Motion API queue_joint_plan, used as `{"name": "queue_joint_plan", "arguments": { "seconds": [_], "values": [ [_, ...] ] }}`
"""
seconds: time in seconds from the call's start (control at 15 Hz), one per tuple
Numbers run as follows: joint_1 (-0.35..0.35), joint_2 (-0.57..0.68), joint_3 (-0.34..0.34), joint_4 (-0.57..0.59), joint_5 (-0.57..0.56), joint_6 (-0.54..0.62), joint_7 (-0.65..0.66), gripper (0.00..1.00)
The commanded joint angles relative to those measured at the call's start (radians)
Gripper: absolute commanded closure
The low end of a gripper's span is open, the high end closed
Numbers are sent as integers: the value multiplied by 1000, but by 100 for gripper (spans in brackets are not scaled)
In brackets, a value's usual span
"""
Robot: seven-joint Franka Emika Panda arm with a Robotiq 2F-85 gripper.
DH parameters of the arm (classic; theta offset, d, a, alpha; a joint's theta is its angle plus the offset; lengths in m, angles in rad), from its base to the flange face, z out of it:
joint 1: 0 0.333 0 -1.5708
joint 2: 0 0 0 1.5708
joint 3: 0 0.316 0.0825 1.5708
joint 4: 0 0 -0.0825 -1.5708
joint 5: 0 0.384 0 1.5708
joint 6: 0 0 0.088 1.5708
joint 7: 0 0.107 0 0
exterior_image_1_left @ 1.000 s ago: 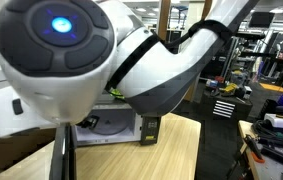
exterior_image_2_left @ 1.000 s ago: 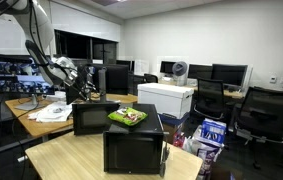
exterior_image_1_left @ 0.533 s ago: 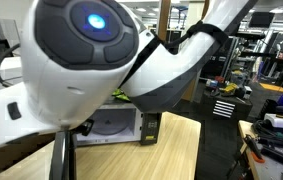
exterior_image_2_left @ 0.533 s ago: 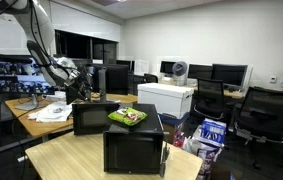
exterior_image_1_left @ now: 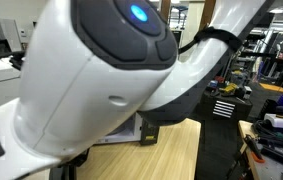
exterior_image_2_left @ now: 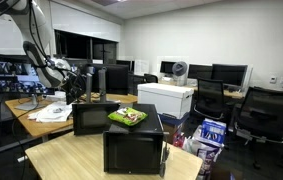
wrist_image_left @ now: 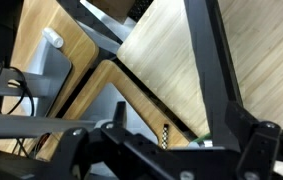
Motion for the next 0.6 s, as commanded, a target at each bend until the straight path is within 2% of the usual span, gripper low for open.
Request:
{"name": "queue_joint_plan", "arguments": {
  "seconds": [0.0, 0.2, 0.53],
  "values": [
    [9, -38, 13, -45, -18, 49, -21, 0],
    [23, -33, 21, -45, -23, 78, -14, 0],
    [36, -2, 12, -12, -114, 76, 126, 0]
  ]
}}
